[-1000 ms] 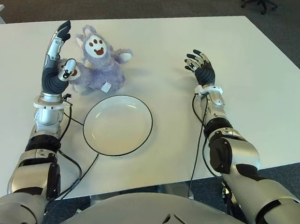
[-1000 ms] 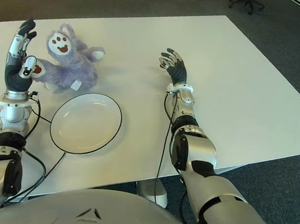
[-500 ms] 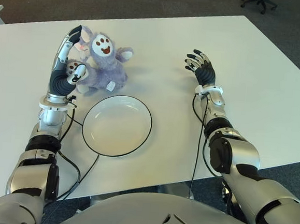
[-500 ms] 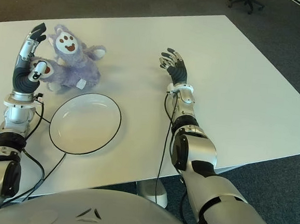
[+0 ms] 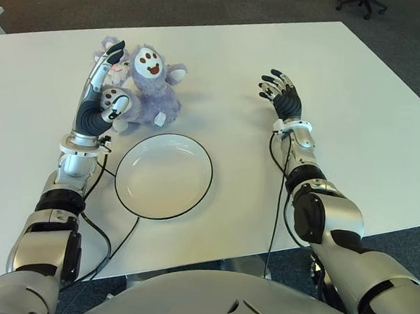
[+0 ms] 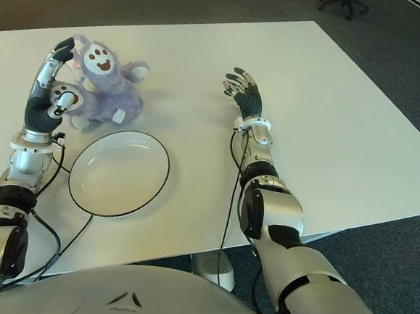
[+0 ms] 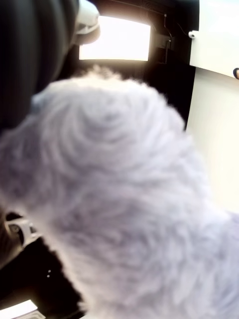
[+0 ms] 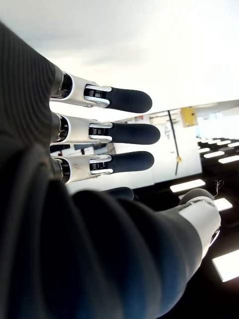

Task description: Put the doll into the plate.

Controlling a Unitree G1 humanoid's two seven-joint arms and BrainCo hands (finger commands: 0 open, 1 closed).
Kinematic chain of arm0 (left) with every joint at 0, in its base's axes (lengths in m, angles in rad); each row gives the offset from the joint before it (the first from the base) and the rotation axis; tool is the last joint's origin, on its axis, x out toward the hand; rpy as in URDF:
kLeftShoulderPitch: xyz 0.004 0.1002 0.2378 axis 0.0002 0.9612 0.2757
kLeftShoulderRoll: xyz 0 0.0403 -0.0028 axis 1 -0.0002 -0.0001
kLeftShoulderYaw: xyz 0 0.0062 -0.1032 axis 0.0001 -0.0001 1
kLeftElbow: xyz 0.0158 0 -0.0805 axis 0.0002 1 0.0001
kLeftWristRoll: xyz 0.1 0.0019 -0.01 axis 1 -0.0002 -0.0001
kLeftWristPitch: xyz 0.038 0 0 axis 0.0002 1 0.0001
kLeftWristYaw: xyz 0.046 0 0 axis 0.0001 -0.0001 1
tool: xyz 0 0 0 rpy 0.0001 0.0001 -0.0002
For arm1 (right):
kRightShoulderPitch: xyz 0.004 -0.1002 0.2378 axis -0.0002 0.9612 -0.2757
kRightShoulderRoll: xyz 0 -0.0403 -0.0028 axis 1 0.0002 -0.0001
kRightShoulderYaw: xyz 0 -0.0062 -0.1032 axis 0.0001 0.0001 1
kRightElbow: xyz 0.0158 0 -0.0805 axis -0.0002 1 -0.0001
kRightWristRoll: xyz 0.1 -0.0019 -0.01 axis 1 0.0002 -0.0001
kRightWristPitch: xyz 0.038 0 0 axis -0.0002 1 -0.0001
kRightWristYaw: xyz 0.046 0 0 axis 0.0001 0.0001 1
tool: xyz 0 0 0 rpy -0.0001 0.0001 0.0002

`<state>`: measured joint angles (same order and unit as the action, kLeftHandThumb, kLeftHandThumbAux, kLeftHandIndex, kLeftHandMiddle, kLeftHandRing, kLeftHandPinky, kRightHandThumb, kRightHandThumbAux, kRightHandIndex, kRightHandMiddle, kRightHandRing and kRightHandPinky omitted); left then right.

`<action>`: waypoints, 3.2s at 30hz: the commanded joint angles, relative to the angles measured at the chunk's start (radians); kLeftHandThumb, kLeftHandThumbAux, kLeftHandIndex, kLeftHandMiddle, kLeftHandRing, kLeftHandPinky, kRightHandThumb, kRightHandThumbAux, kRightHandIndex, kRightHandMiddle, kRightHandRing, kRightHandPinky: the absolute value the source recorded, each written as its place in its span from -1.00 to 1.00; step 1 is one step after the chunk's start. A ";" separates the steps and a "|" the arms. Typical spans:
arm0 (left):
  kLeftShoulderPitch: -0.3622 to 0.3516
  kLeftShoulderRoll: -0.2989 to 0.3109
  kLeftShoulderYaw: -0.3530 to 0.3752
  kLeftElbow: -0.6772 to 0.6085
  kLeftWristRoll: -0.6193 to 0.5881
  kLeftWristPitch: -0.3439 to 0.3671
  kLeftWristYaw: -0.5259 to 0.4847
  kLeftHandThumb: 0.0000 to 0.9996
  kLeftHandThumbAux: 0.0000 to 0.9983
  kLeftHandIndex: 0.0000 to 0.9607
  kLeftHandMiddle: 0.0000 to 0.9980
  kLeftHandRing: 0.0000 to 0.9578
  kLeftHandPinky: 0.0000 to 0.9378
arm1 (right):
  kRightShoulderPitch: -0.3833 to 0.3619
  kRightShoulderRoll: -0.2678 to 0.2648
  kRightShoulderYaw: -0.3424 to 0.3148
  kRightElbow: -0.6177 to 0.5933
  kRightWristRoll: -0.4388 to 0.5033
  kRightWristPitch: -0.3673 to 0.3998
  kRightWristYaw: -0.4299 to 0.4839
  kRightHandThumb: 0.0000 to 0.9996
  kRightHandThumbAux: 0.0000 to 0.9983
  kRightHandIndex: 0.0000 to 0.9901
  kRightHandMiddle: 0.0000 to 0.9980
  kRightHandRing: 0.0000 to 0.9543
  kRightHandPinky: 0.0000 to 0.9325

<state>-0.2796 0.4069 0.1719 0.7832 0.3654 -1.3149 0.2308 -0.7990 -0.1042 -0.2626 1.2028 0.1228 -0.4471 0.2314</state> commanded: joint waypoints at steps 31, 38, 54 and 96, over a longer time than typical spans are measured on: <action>0.345 -0.115 -0.161 0.233 0.211 0.159 0.271 -0.10 -0.57 -1.00 -0.84 -0.86 -0.82 | 0.008 0.007 -0.007 0.021 0.013 0.053 -0.013 -0.08 0.57 -0.69 -0.47 -0.41 -0.34; 0.329 -0.117 -0.182 0.250 0.180 0.178 0.243 -0.05 -0.55 -1.00 -0.83 -0.86 -0.82 | 0.006 0.007 -0.006 0.023 0.012 0.053 -0.014 -0.08 0.56 -0.68 -0.46 -0.40 -0.33; 0.285 -0.128 -0.196 0.295 0.121 0.192 0.195 0.08 -0.51 -0.89 -0.74 -0.76 -0.76 | 0.002 0.006 -0.008 0.023 0.014 0.052 -0.015 -0.05 0.55 -0.67 -0.47 -0.41 -0.33; 0.215 -0.122 -0.253 0.345 0.133 0.201 0.154 0.13 -0.47 -0.82 -0.73 -0.74 -0.69 | -0.006 0.008 -0.015 0.023 0.019 0.059 -0.011 -0.02 0.51 -0.65 -0.48 -0.43 -0.35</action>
<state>-0.3385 0.4476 0.0089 0.9058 0.5069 -1.1794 0.4285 -0.8001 -0.1057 -0.2693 1.2061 0.1244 -0.4343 0.2276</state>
